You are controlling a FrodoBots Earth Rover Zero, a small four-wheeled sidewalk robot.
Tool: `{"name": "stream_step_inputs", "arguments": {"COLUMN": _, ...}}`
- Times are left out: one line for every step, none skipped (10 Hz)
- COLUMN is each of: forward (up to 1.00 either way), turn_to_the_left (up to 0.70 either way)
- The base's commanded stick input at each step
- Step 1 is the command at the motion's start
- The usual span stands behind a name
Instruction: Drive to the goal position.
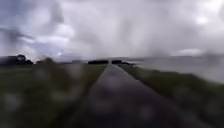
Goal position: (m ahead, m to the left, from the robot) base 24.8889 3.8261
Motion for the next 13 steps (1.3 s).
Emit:
{"name": "stream_step_inputs", "arguments": {"forward": 0.70, "turn_to_the_left": 0.00}}
{"name": "stream_step_inputs", "arguments": {"forward": 0.70, "turn_to_the_left": 0.00}}
{"name": "stream_step_inputs", "arguments": {"forward": 0.70, "turn_to_the_left": 0.00}}
{"name": "stream_step_inputs", "arguments": {"forward": 0.70, "turn_to_the_left": 0.00}}
{"name": "stream_step_inputs", "arguments": {"forward": 0.70, "turn_to_the_left": 0.00}}
{"name": "stream_step_inputs", "arguments": {"forward": 0.70, "turn_to_the_left": 0.00}}
{"name": "stream_step_inputs", "arguments": {"forward": 0.70, "turn_to_the_left": 0.00}}
{"name": "stream_step_inputs", "arguments": {"forward": 0.70, "turn_to_the_left": 0.00}}
{"name": "stream_step_inputs", "arguments": {"forward": 0.70, "turn_to_the_left": 0.00}}
{"name": "stream_step_inputs", "arguments": {"forward": 0.70, "turn_to_the_left": 0.00}}
{"name": "stream_step_inputs", "arguments": {"forward": 0.70, "turn_to_the_left": 0.00}}
{"name": "stream_step_inputs", "arguments": {"forward": 0.70, "turn_to_the_left": 0.00}}
{"name": "stream_step_inputs", "arguments": {"forward": 0.70, "turn_to_the_left": 0.00}}
